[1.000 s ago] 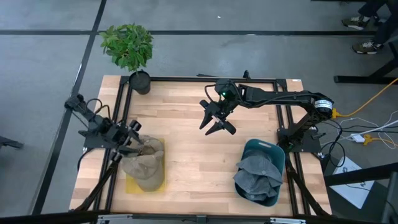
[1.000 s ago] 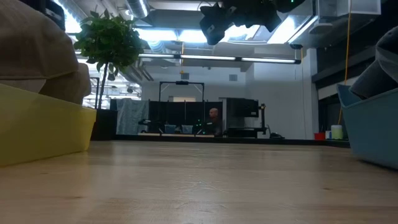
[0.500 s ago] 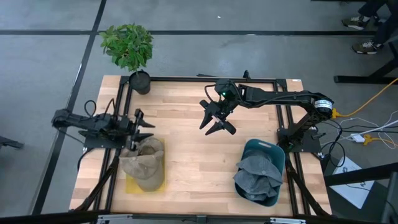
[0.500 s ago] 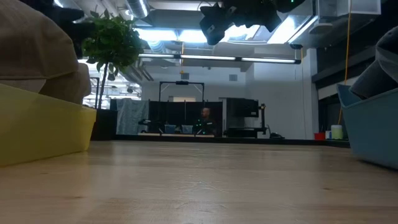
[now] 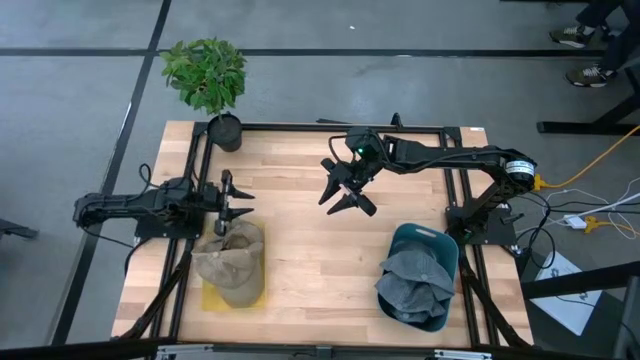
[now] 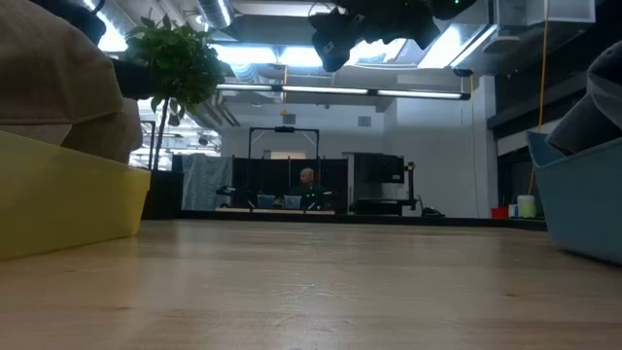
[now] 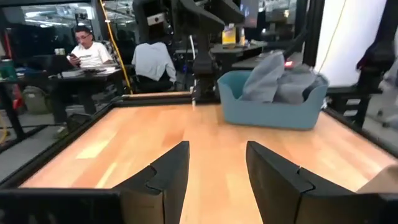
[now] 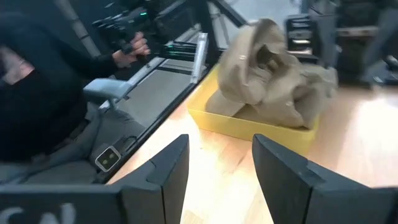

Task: Pick & Place hat
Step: Return to Home Position

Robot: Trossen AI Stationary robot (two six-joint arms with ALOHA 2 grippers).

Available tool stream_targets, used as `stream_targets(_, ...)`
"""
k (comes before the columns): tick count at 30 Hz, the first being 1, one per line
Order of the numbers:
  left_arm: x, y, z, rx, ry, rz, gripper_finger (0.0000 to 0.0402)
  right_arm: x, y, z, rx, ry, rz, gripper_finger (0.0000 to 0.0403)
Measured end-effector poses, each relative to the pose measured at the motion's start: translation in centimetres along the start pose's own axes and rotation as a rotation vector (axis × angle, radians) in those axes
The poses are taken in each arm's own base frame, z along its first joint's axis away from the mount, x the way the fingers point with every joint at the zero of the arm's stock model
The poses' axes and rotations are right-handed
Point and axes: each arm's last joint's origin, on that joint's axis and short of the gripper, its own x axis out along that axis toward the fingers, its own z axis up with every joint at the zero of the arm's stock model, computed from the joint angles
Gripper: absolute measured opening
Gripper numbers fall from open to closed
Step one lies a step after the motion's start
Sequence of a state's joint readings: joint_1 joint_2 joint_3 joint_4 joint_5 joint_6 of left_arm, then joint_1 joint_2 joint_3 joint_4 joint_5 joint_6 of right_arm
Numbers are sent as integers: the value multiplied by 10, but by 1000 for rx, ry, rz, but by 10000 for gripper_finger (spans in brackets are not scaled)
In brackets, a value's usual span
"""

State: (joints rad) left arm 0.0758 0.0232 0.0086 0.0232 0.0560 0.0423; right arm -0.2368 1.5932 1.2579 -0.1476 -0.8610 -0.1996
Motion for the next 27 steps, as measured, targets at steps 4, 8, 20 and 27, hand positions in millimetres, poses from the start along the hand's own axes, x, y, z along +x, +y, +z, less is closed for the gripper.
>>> stream_targets(4,1,1,-2,-9,24,25,155,2,0,0,68,10,-56,174)
stream_targets(8,1,1,-2,-55,30,35,155,5,3,0,-4,19,-39,174)
stream_targets(20,2,1,-3,-56,30,36,155,-11,27,-37,-35,159,-402,174)
stream_targets(27,2,1,-2,-56,29,36,155,-46,65,-67,-92,-71,-534,174)
